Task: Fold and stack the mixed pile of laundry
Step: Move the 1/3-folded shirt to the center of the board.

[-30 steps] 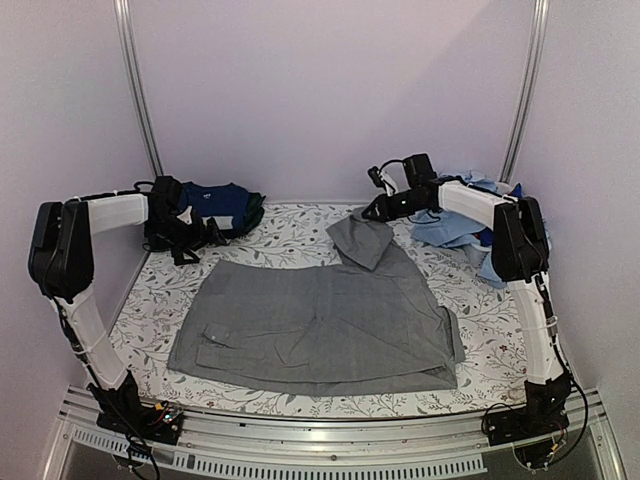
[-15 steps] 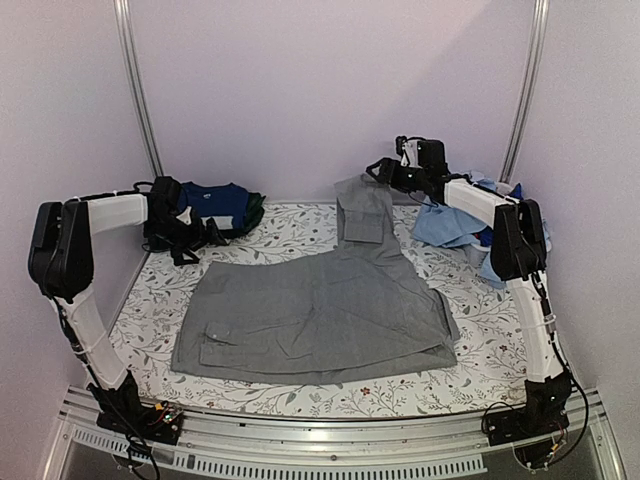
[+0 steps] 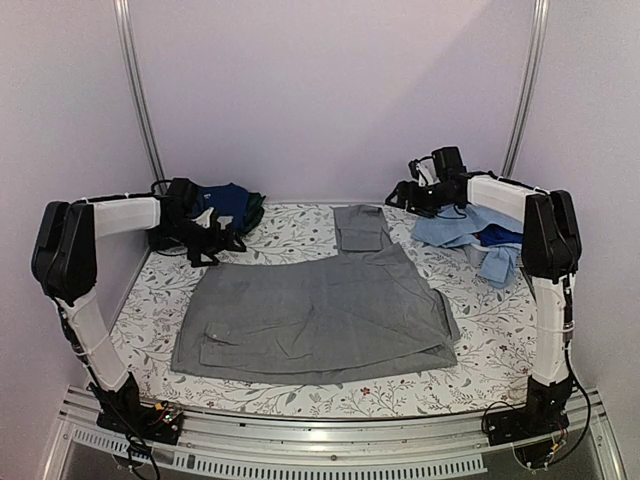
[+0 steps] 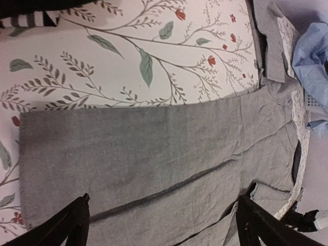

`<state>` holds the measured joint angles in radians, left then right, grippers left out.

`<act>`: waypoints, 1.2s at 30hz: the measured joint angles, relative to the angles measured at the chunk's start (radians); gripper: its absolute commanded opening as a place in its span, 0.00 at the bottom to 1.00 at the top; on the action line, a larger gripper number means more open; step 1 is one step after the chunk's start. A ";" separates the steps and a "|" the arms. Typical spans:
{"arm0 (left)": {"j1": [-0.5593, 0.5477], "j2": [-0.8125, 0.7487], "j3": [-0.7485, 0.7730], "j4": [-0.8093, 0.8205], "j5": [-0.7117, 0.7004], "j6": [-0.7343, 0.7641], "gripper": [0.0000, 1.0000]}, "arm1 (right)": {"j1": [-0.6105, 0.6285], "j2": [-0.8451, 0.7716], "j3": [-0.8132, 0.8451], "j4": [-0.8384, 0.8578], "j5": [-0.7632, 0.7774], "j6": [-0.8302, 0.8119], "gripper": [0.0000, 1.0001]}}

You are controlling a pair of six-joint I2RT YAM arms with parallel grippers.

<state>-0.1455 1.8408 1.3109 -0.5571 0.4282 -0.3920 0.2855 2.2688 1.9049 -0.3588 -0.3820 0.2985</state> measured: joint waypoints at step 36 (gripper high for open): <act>-0.108 -0.193 -0.394 0.044 0.046 -0.089 0.92 | 0.064 -0.472 -0.827 -0.146 -0.319 -0.082 0.63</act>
<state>-0.2531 1.6482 0.9173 -0.5129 0.4744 -0.4808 0.3500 1.7973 1.0782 -0.5045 -0.7013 0.2161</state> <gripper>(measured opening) 0.919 0.646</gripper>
